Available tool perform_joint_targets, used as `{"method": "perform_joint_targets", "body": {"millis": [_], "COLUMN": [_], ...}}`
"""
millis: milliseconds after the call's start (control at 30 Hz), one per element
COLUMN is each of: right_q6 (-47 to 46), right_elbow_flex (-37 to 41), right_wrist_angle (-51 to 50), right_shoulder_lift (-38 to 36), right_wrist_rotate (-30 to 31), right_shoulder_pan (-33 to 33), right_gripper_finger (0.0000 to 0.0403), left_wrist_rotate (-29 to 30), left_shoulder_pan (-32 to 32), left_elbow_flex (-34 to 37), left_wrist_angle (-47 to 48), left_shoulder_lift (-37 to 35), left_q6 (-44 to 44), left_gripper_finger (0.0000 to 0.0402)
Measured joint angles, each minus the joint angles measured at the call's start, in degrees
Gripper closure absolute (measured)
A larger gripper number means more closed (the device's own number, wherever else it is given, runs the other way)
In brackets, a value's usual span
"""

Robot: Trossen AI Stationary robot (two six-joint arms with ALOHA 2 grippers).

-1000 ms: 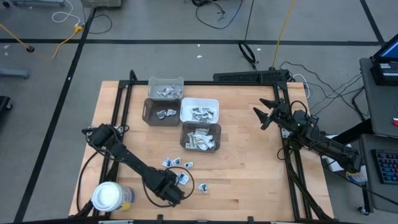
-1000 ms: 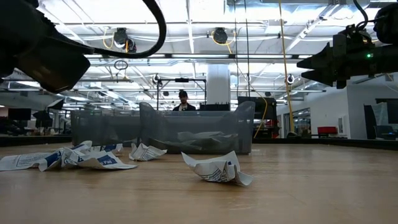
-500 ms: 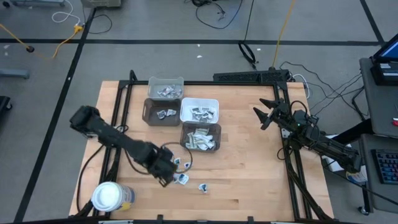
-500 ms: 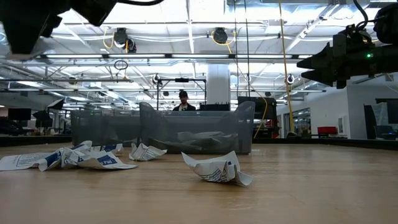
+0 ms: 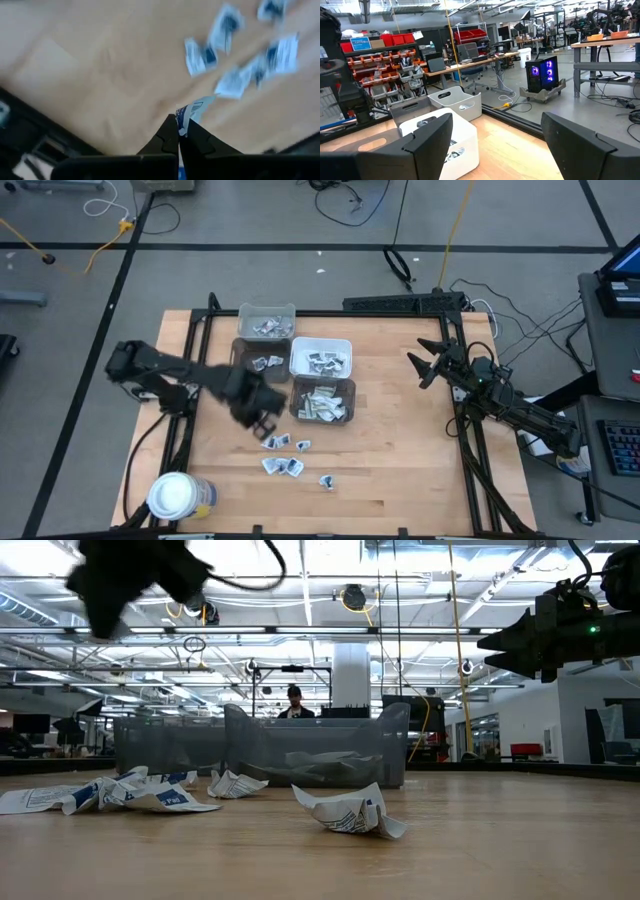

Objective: Pick & Place First Aid Supplies
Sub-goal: Put the blue alcohol pad into the left black bin

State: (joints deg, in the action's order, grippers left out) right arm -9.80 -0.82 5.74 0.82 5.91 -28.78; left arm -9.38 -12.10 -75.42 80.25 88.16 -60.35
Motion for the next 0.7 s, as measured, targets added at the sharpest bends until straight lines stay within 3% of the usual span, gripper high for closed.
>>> {"method": "perform_joint_targets", "body": {"millis": [433,700], "right_q6": [0.0,0.0], "right_elbow_flex": [0.01,0.0], "right_wrist_angle": [-0.02,-0.02], "right_shoulder_lift": [0.02,0.0], "right_wrist_rotate": [0.0,0.0], "right_shoulder_pan": [0.0,0.0], "right_gripper_finger": [0.0105,0.0105], "left_wrist_rotate": [0.46,2.57], "left_shoulder_pan": [31.46,48.38], "left_elbow_flex": [-0.02,-0.02], "left_wrist_angle": [0.17,0.27], "left_shoulder_lift": [-0.04,-0.04], "left_q6": [24.36,34.72], "left_gripper_finger": [0.0401,0.0401]}}
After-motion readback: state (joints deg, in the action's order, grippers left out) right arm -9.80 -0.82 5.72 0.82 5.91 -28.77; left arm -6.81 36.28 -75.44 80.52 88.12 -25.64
